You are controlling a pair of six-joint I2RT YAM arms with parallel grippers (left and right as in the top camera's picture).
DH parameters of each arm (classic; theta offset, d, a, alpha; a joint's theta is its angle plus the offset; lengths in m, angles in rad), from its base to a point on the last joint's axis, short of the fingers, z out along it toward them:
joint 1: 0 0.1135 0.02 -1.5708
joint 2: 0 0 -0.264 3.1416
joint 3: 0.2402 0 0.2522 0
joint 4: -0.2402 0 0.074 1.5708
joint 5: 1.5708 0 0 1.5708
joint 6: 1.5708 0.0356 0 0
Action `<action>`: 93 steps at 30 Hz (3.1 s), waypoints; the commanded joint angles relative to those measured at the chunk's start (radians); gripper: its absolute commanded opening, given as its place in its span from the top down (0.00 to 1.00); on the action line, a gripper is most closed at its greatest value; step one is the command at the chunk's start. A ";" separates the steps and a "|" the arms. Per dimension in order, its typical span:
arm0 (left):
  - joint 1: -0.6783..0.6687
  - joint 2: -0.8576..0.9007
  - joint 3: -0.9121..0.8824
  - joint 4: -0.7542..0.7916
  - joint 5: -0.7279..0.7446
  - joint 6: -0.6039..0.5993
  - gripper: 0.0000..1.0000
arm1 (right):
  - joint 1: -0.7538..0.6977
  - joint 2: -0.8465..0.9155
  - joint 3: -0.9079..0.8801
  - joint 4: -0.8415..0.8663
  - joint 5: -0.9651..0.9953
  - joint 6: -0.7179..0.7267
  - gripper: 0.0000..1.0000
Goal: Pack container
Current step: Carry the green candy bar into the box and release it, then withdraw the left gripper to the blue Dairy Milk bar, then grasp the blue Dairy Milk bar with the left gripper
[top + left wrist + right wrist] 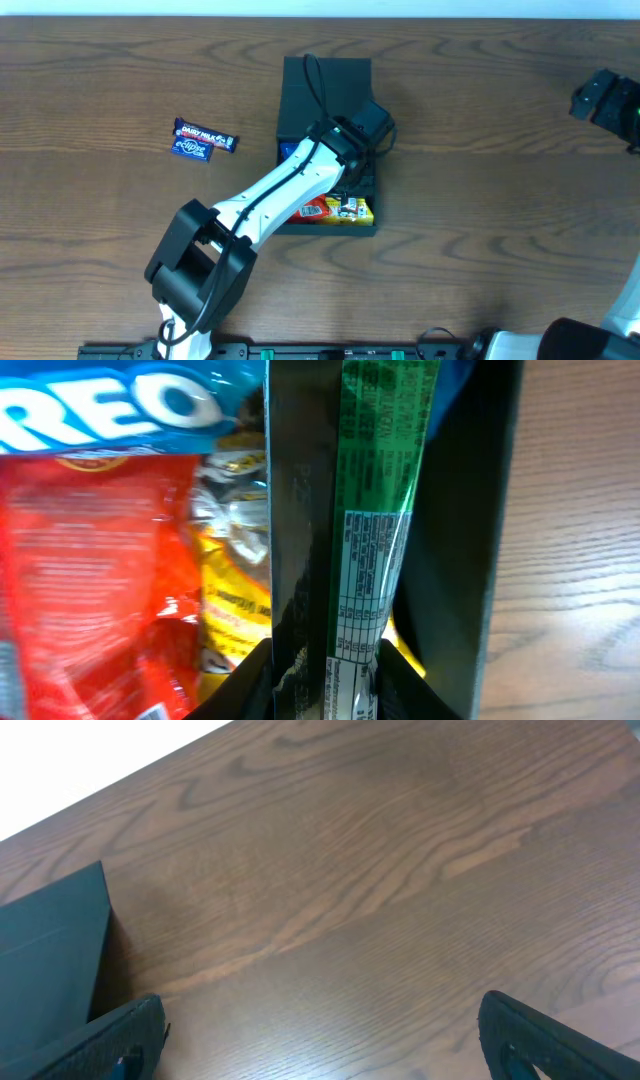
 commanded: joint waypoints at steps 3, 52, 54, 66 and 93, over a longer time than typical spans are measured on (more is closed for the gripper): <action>-0.021 0.025 -0.005 0.003 0.026 -0.007 0.71 | -0.003 -0.007 0.009 0.000 -0.008 -0.020 0.01; 0.243 -0.072 0.327 -0.328 -0.280 -0.144 0.36 | -0.004 0.007 0.009 0.018 -0.007 -0.024 0.01; 0.342 -0.063 0.327 -0.332 -0.246 -0.201 0.36 | -0.004 0.013 0.009 0.023 -0.008 -0.024 0.01; 0.648 0.087 0.327 -0.117 -0.228 -0.322 0.34 | -0.002 0.059 0.009 0.027 -0.023 -0.020 0.01; 0.729 0.335 0.327 -0.061 -0.171 -0.453 0.33 | 0.135 0.060 0.009 -0.452 -0.633 -0.980 0.01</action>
